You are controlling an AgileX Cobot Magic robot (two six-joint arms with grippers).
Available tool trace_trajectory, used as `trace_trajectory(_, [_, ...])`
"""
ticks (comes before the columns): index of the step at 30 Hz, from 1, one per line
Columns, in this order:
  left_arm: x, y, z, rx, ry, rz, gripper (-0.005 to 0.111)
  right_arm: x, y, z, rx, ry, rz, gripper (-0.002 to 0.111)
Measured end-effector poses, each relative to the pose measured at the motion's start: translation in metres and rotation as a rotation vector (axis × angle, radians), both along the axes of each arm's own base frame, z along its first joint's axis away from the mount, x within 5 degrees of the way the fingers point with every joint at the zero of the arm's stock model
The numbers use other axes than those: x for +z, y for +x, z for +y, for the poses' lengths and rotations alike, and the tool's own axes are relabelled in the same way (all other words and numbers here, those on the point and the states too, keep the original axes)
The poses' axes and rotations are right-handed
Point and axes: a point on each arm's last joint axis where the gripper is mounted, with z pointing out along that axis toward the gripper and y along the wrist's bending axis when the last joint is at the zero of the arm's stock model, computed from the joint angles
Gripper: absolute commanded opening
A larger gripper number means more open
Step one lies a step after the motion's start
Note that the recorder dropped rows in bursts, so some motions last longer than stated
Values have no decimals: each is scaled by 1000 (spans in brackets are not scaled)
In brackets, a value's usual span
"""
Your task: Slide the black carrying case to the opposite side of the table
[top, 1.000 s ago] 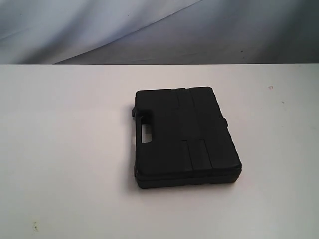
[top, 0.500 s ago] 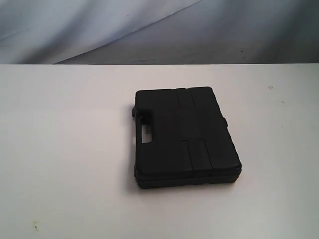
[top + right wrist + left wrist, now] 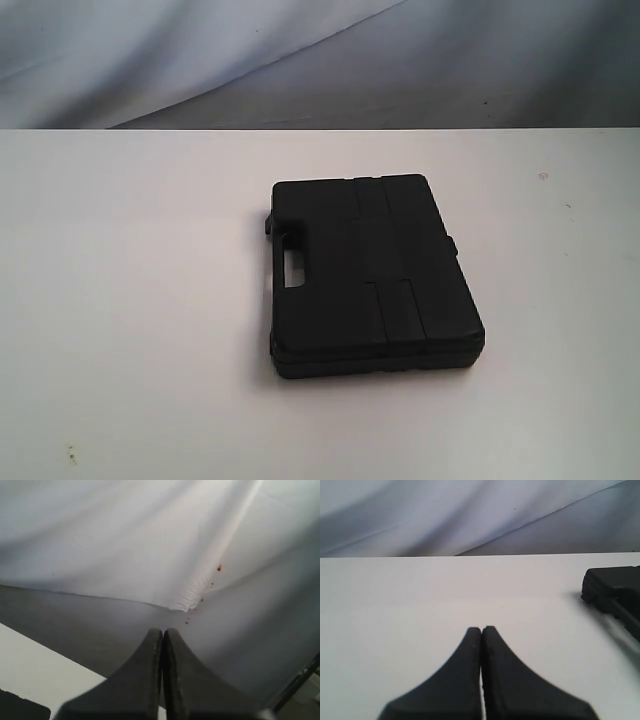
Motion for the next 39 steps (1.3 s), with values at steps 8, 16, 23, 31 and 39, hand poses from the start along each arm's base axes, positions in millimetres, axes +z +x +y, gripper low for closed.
trace_trajectory(8, [0,0,0,0,0,0,0,-8,-7,-33,3,148,65,0])
trace_trajectory(16, [0,0,0,0,0,0,0,-46,-18,-38,152,116,-175,0])
trace_trajectory(23, [0,0,0,0,0,0,0,-87,-39,-54,130,250,-288,0])
trace_trajectory(31, [0,0,0,0,0,0,0,-144,-63,-65,96,267,-299,0])
trace_trajectory(39, [0,0,0,0,0,0,0,-167,-85,-75,63,308,-357,0])
